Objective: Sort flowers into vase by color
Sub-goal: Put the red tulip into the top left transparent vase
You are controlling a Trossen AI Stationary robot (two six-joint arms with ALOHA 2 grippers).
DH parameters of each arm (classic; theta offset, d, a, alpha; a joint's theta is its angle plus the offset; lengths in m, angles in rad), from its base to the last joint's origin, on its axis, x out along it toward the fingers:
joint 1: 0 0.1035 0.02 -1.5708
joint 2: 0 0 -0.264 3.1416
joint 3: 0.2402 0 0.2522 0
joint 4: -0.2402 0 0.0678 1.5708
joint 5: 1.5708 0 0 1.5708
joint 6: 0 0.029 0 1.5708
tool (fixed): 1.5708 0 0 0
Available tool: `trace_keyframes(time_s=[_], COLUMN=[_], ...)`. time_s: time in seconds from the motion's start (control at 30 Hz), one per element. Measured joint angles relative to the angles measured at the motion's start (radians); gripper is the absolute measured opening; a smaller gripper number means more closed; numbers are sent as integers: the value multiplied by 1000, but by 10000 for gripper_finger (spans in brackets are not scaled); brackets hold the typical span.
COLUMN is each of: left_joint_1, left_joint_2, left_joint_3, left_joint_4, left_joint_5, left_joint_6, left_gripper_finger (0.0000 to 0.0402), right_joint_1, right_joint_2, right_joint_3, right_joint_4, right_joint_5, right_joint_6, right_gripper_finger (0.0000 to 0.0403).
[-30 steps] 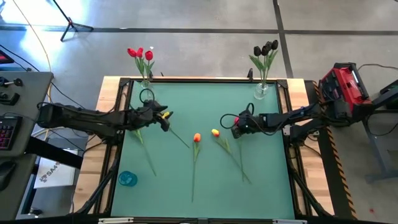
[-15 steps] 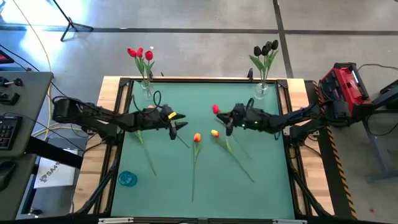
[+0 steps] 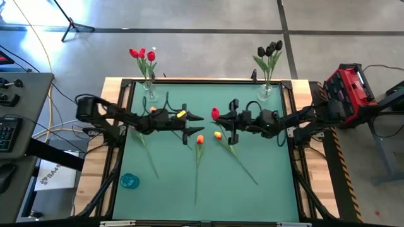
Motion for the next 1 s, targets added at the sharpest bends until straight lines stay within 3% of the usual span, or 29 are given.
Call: trace_keyframes(time_s=[0.37,0.63,1.0], left_joint_1=[-23,-49,-49], left_joint_2=[68,68,67], left_joint_3=[118,144,175], left_joint_4=[4,3,0], left_joint_5=[63,133,134], left_joint_6=[80,126,119], left_gripper_finger=[192,146,94], right_joint_1=[0,-6,-12], right_joint_2=[108,107,107], right_joint_3=[138,140,140], right_joint_4=[-58,-36,-36], right_joint_5=[-76,-97,-123], right_joint_6=[-4,-4,4], right_gripper_finger=[1,0,0])
